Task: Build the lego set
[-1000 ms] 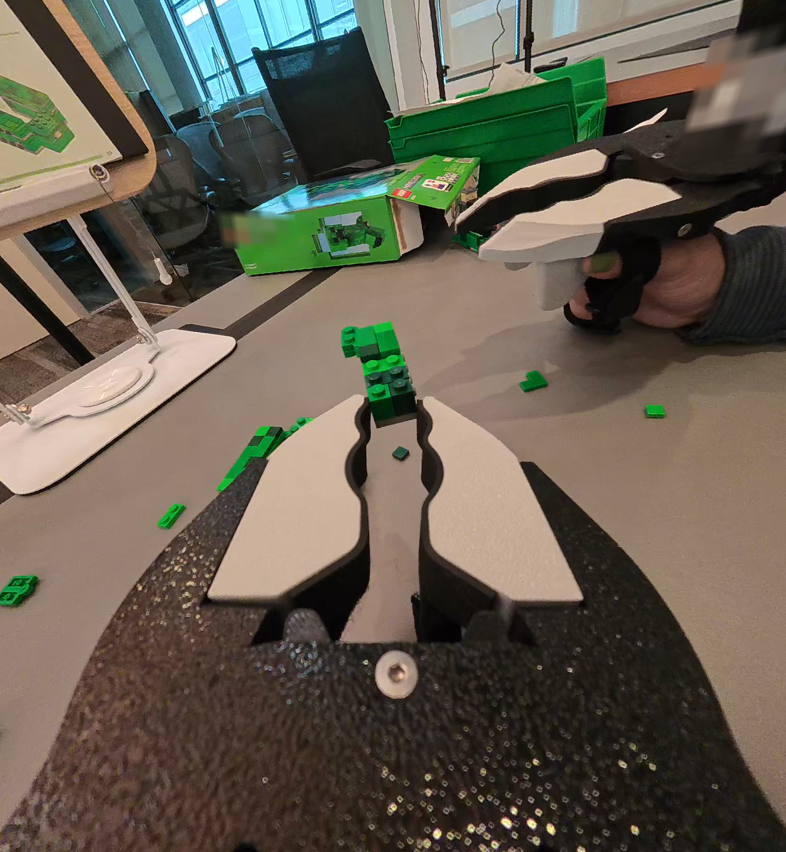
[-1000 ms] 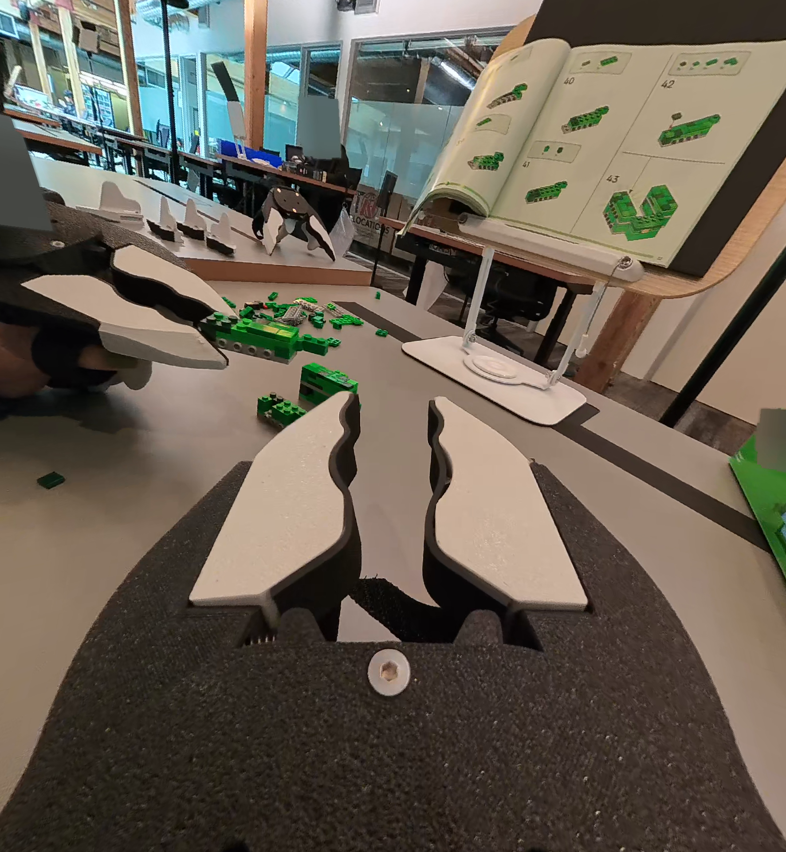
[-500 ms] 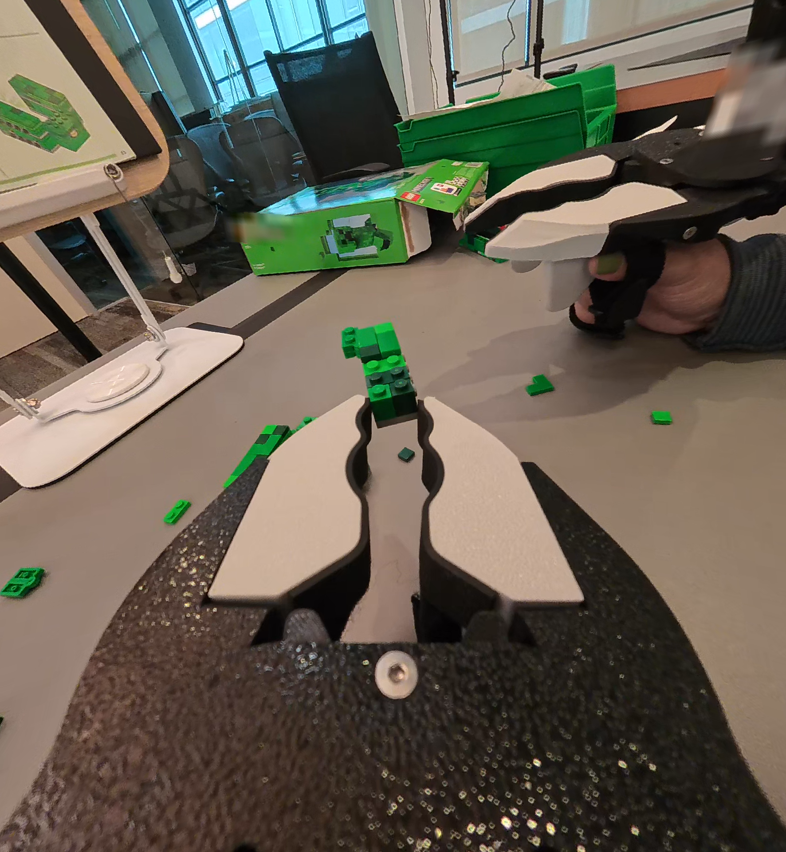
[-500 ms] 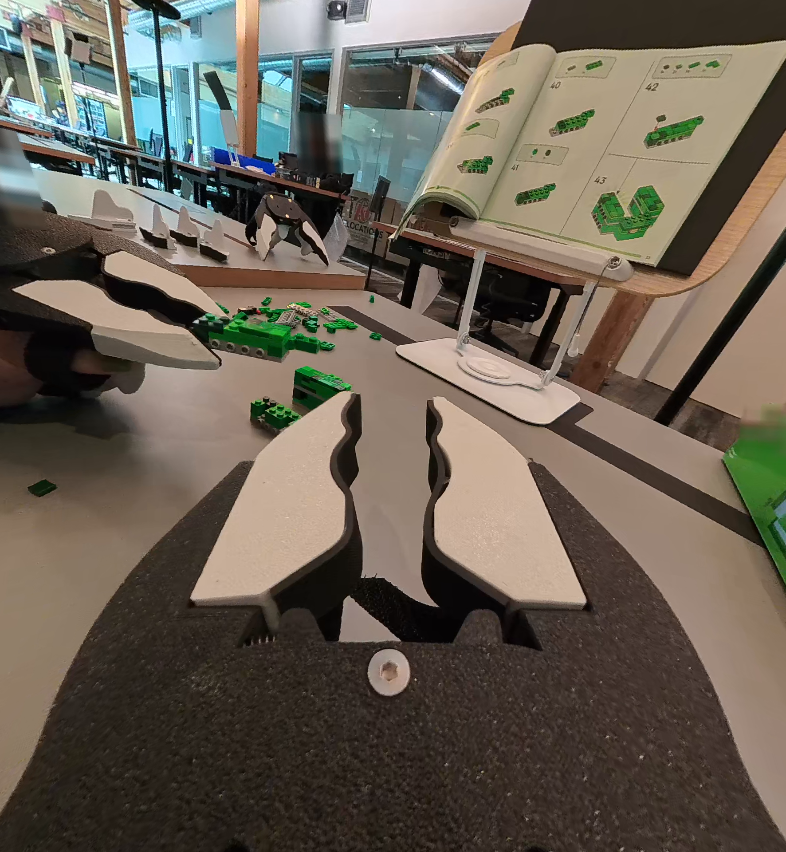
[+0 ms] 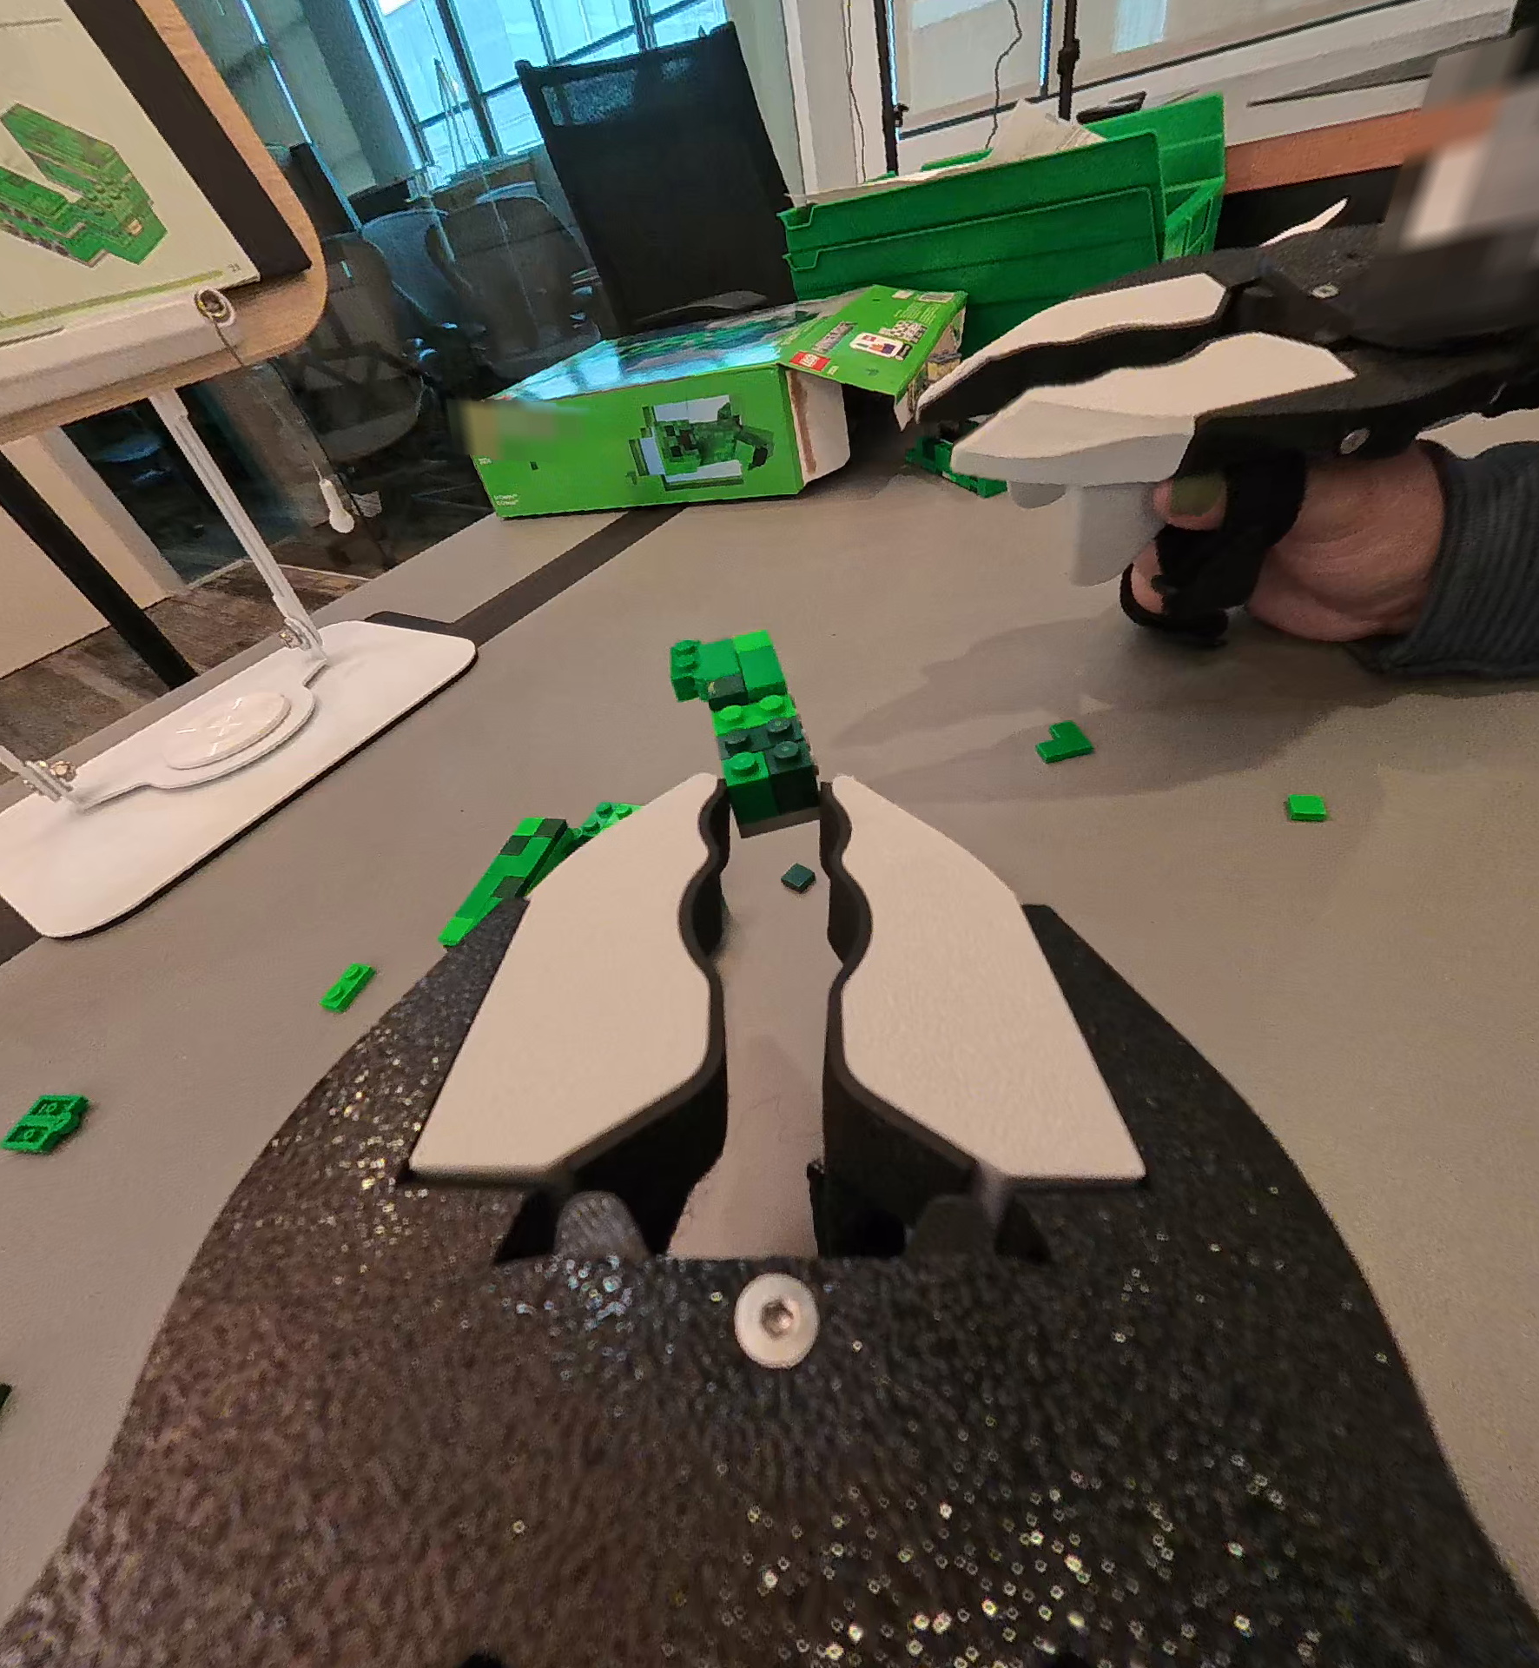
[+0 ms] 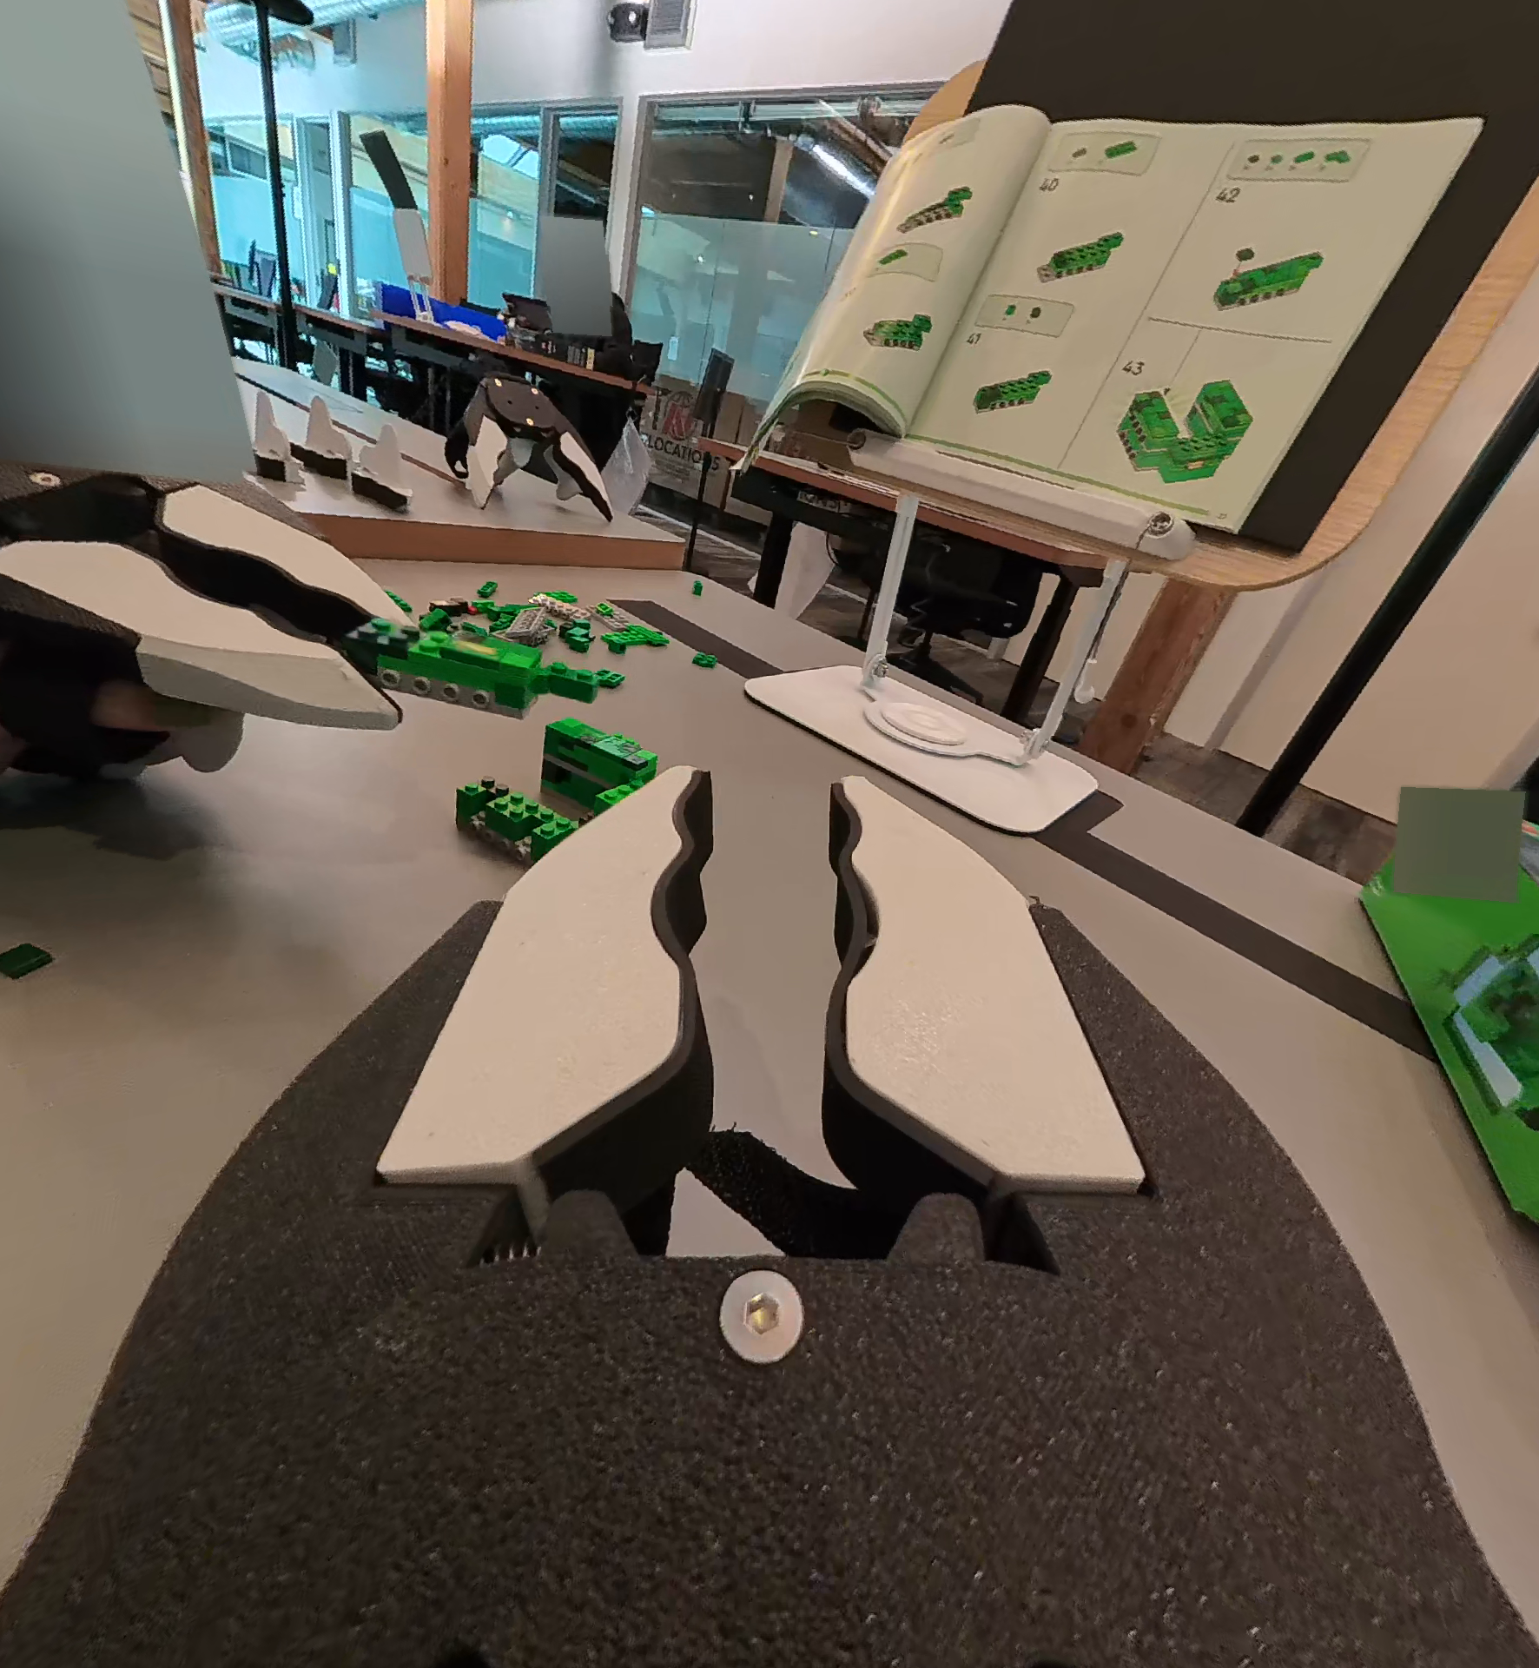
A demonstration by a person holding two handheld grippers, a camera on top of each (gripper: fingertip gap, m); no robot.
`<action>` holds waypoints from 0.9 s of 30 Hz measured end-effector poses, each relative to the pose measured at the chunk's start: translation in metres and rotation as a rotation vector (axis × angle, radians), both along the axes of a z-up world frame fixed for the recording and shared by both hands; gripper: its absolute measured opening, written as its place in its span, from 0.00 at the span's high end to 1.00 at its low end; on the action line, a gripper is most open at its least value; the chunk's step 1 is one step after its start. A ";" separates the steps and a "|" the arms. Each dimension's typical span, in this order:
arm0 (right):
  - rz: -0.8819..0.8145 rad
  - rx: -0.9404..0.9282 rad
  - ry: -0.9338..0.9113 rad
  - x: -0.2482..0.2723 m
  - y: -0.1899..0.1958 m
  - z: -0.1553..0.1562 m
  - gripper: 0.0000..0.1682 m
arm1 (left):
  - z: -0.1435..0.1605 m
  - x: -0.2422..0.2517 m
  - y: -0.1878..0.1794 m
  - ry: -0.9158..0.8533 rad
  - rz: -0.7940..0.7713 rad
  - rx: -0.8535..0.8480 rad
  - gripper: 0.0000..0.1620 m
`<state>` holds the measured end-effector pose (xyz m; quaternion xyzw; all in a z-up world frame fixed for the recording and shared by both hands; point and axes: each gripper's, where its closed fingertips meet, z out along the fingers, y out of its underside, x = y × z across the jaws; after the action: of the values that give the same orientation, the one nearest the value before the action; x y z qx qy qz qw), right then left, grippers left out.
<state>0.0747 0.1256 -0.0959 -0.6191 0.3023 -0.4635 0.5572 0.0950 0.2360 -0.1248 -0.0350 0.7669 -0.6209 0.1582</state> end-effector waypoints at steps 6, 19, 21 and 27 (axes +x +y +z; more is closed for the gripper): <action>-0.007 -0.021 -0.007 0.000 0.001 -0.001 0.86 | -0.001 -0.002 -0.001 -0.011 -0.007 0.013 0.89; -0.010 -0.041 0.007 0.001 0.003 -0.003 0.86 | -0.003 -0.003 -0.002 -0.014 -0.015 0.022 0.89; -0.008 -0.043 0.009 0.001 0.003 -0.004 0.86 | -0.003 -0.004 -0.002 -0.015 -0.020 0.027 0.89; 0.010 -0.070 0.013 0.001 0.007 -0.006 0.86 | -0.006 -0.007 -0.004 -0.026 -0.035 0.049 0.89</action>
<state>0.0756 0.1324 -0.1024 -0.6427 0.2863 -0.4672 0.5355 0.0881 0.2316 -0.1310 -0.0099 0.7803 -0.6050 0.1580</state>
